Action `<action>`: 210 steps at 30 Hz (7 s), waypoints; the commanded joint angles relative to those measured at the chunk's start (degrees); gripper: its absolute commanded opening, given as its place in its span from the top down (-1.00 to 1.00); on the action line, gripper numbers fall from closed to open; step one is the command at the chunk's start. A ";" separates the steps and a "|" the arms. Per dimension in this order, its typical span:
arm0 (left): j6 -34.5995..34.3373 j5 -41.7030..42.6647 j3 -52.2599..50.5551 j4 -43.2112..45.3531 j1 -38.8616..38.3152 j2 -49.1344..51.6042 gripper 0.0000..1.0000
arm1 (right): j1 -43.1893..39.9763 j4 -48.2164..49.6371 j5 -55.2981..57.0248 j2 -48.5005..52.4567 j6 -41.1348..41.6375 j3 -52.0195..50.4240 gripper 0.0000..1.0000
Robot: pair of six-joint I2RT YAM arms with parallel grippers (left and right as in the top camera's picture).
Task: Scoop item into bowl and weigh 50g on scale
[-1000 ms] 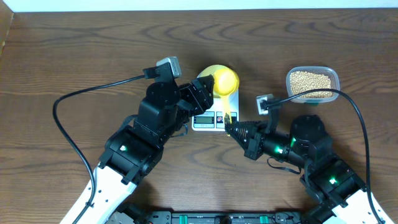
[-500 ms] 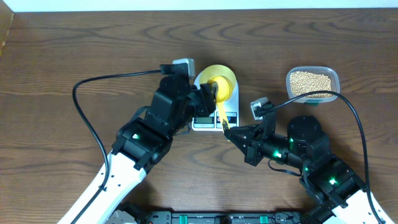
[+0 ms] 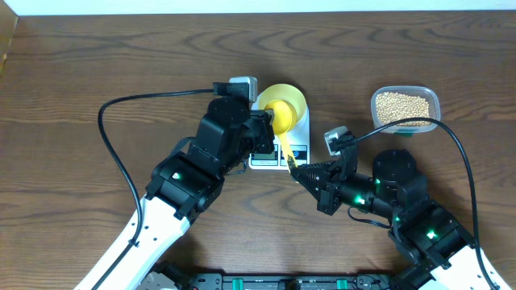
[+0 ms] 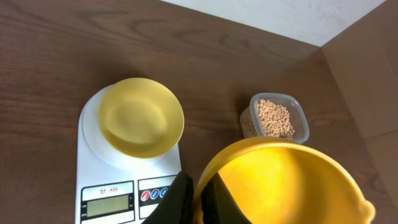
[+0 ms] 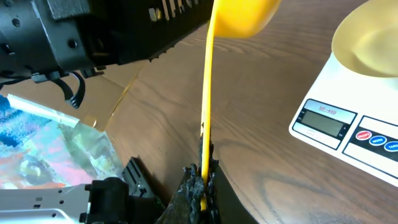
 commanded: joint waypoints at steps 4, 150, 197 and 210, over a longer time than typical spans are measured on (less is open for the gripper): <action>-10.88 -0.09 -0.07 0.81 0.09 -1.09 0.85 | 0.15 2.40 -0.50 -0.24 4.44 1.49 0.64; -4.87 -13.20 -0.11 -4.31 -3.74 34.82 -0.86 | -30.27 -30.23 14.49 0.22 -0.22 23.80 0.97; -4.79 -8.81 -0.22 -3.43 -3.80 38.16 -0.86 | -30.27 -30.08 14.51 0.22 -0.22 23.80 0.97; -4.63 -8.26 -0.22 -2.62 -3.82 38.77 -0.86 | -30.27 -30.10 14.49 0.22 -0.22 23.80 0.97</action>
